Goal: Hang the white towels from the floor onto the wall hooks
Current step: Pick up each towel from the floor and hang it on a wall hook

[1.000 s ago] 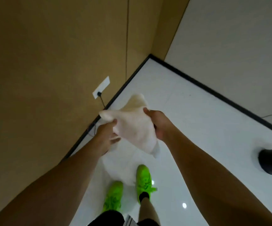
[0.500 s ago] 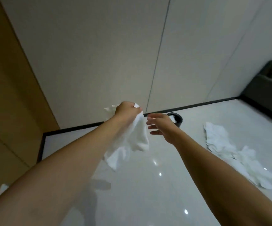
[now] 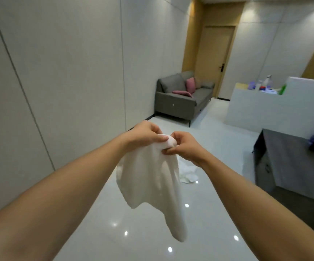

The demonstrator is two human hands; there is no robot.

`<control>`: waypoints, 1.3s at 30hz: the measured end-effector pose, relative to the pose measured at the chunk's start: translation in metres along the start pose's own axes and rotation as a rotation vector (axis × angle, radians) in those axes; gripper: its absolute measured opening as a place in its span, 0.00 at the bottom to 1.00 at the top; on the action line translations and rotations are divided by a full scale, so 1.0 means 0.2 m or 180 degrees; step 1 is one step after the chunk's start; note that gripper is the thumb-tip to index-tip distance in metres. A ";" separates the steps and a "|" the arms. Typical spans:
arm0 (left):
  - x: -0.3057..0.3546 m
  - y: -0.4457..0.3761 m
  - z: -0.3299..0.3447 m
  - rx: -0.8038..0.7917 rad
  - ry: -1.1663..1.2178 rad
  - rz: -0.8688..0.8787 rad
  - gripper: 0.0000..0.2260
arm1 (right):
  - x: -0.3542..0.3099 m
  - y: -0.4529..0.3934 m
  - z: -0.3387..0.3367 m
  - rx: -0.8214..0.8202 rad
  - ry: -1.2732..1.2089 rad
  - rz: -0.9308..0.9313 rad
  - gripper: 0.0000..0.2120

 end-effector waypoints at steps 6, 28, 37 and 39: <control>0.51 -0.52 0.57 -0.0541 0.0168 0.0355 0.19 | 0.38 0.15 -0.79 0.1062 0.0474 0.0195 0.21; 2.01 -2.41 2.60 -0.2633 -0.0282 0.1389 0.01 | 1.68 0.23 -3.09 0.2916 0.1134 0.1459 0.05; 2.52 -2.77 3.24 -0.2219 0.0098 0.2024 0.09 | 2.02 0.05 -3.89 0.3395 0.1516 0.0984 0.07; 2.62 -2.87 3.37 -0.1770 0.0314 0.1962 0.04 | 2.11 0.01 -4.09 0.3367 0.1528 0.0933 0.06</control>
Point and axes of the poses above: each hand's wrist, its own y-axis away from the middle knuckle, its own z-axis out of the palm, x = y × z, the point moved 1 cm from there along -y, towards the middle knuckle, and after that the axes turned 1 degree about -y, right-handed, at the moved point
